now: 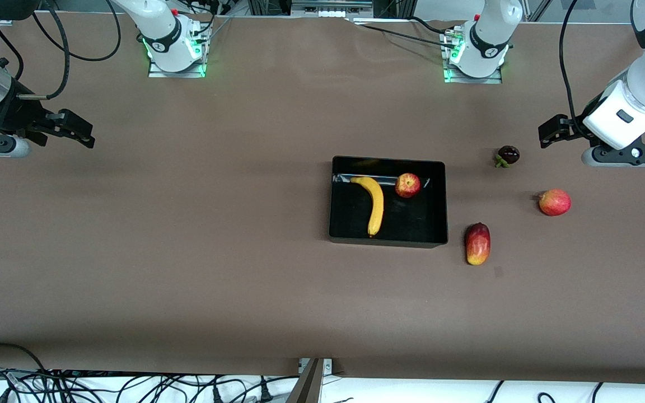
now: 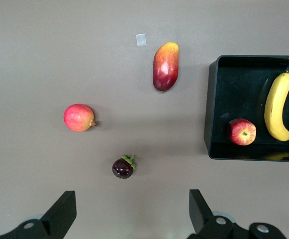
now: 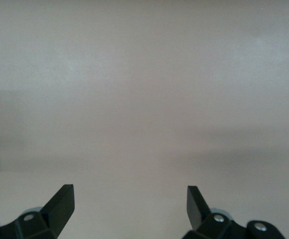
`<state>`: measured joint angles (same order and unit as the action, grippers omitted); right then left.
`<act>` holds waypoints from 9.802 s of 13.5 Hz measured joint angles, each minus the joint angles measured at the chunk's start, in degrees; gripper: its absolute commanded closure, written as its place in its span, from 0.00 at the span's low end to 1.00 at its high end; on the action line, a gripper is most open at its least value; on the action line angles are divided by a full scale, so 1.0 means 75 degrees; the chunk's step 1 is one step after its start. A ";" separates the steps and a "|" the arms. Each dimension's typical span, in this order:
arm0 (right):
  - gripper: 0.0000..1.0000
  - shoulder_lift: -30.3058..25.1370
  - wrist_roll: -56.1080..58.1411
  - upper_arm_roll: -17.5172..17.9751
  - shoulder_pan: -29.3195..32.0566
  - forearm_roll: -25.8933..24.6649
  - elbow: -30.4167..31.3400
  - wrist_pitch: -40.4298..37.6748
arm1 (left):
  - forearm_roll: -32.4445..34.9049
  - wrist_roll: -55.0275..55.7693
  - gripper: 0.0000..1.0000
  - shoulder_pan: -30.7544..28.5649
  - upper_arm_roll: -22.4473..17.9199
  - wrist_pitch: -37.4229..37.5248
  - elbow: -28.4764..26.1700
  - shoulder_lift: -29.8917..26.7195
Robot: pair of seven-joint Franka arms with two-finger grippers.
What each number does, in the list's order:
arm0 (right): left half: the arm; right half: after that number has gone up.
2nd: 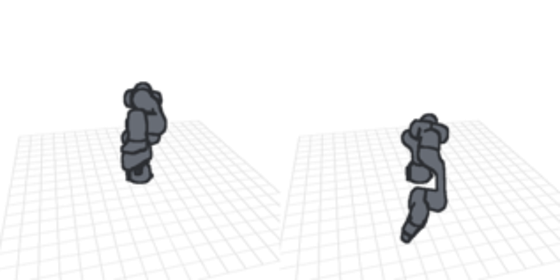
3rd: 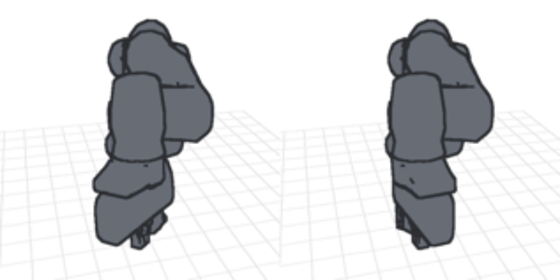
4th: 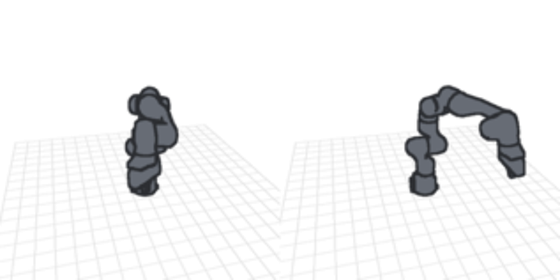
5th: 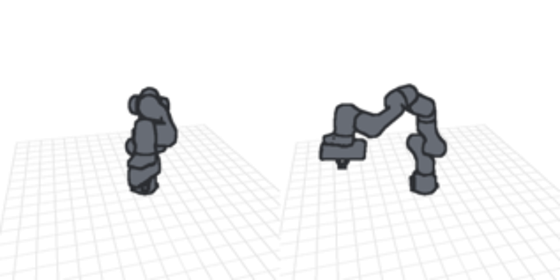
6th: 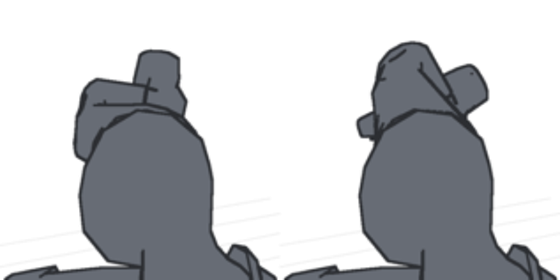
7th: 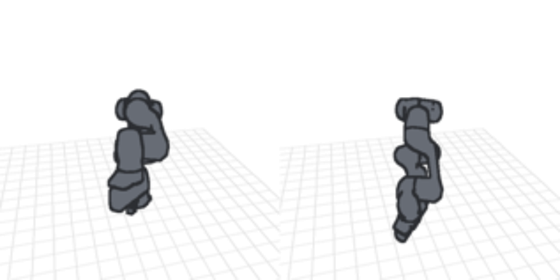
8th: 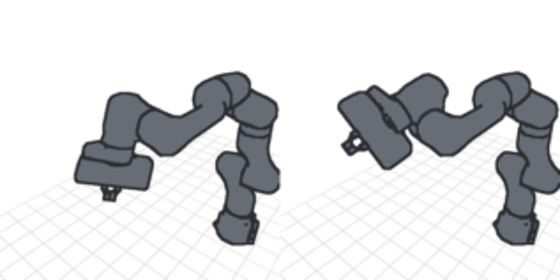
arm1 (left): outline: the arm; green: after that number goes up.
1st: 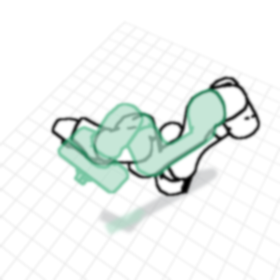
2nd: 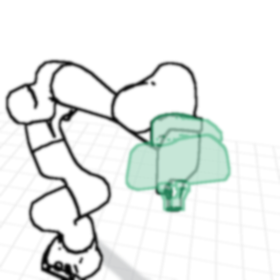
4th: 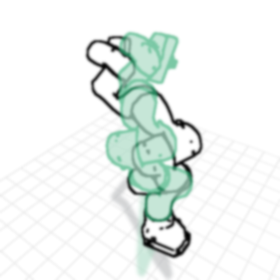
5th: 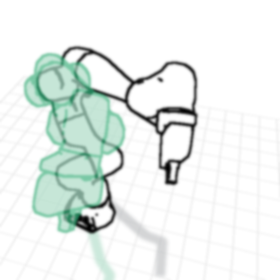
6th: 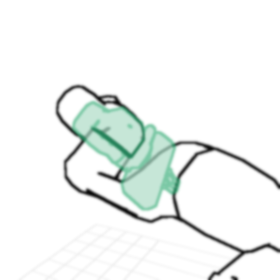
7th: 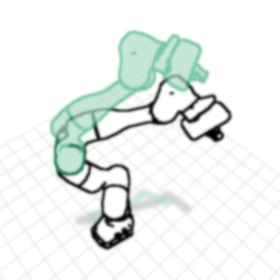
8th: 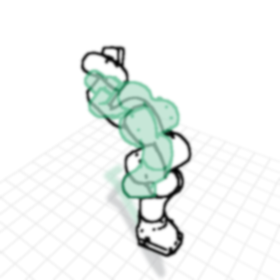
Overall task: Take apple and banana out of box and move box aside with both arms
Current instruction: 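Reach the left gripper into the black tray toward the red apple, then grasp the red apple in the tray with the left gripper, then carry the apple out of the tray and set it beside the mango, then reach the left gripper back into the tray and grasp the banana, then carry the banana out with the left gripper while the right gripper approaches the tray, then release the banana with the left gripper while the right gripper grasps the tray, then drag the empty black tray away from the fruit with the right gripper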
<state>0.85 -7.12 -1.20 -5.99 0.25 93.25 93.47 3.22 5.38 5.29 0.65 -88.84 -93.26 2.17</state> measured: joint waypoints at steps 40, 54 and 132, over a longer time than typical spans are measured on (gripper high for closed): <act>0.00 0.0004 0.0000 0.0017 -0.0001 0.0000 -0.0011 -0.0004 | -0.0450 0.0816 0.83 -0.0015 0.0999 -0.0004 0.0516 0.3469; 0.00 0.0004 0.0000 0.0017 -0.0002 0.0000 -0.0012 0.0000 | 0.0484 -0.0627 0.00 -0.0823 0.1122 -0.4368 -0.3069 0.3247; 1.00 0.6105 -0.5263 -0.0052 -0.5115 0.0343 -0.2283 0.4347 | -0.0164 -0.0085 0.00 -0.0592 0.0046 -0.0555 -0.0402 -0.0577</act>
<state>46.63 -46.59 -1.59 -44.35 2.83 76.13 126.07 1.98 4.74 0.85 0.99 -93.00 -96.28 -2.16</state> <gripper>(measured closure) 0.956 0.000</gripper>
